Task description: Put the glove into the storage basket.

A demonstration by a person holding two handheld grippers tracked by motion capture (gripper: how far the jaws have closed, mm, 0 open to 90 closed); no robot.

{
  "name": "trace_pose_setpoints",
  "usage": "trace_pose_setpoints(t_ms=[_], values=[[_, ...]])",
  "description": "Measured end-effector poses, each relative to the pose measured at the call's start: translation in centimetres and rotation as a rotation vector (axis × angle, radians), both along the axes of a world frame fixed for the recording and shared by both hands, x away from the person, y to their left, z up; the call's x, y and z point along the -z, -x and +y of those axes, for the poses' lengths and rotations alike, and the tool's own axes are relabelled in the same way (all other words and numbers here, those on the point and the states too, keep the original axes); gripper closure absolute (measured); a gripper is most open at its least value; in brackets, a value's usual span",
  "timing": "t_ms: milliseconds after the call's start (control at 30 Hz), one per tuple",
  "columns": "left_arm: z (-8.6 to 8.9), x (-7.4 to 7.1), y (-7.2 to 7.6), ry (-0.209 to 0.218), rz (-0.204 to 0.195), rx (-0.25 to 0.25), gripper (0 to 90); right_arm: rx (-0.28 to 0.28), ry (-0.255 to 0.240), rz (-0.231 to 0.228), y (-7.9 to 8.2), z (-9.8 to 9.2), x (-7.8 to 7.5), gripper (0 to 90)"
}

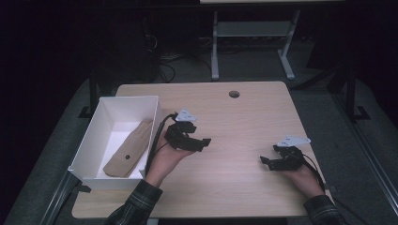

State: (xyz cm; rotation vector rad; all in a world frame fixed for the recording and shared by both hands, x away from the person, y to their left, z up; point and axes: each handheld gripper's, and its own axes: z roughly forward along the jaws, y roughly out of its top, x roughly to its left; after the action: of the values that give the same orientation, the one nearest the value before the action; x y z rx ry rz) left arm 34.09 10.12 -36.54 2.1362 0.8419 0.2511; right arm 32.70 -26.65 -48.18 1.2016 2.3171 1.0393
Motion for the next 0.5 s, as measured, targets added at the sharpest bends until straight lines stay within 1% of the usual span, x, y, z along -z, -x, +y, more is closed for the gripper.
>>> trace_pose_setpoints(t_ms=[33,133,233,267,300,333,400,500], values=[[-0.1,0.4,0.1,-0.001,-0.003,0.005,26.0,0.000,0.000,0.000,0.0,0.0,0.0,23.5],[-0.7,1.8,0.4,-0.018,0.003,0.018,25.9,0.000,0.000,0.000,0.0,0.0,0.0,23.5],[-1.2,3.3,0.6,-0.047,0.008,0.030,25.9,0.000,0.000,0.000,0.0,0.0,0.0,23.5],[-1.4,4.4,0.7,-0.055,0.019,0.030,25.9,-0.003,0.002,-0.005,0.0,0.0,0.0,23.4],[-1.4,4.4,0.7,-0.055,0.019,0.030,25.9,-0.003,0.002,-0.005,0.0,0.0,0.0,23.4],[-1.5,4.8,0.7,-0.059,0.021,0.030,25.9,-0.003,0.002,-0.005,0.0,0.0,0.0,23.4],[-1.6,5.8,0.7,-0.086,0.026,0.034,26.0,0.000,0.000,0.001,0.0,0.0,0.0,23.4],[-1.8,7.1,0.7,-0.104,0.029,0.049,25.9,-0.001,0.002,-0.004,0.0,0.0,0.0,23.4]])
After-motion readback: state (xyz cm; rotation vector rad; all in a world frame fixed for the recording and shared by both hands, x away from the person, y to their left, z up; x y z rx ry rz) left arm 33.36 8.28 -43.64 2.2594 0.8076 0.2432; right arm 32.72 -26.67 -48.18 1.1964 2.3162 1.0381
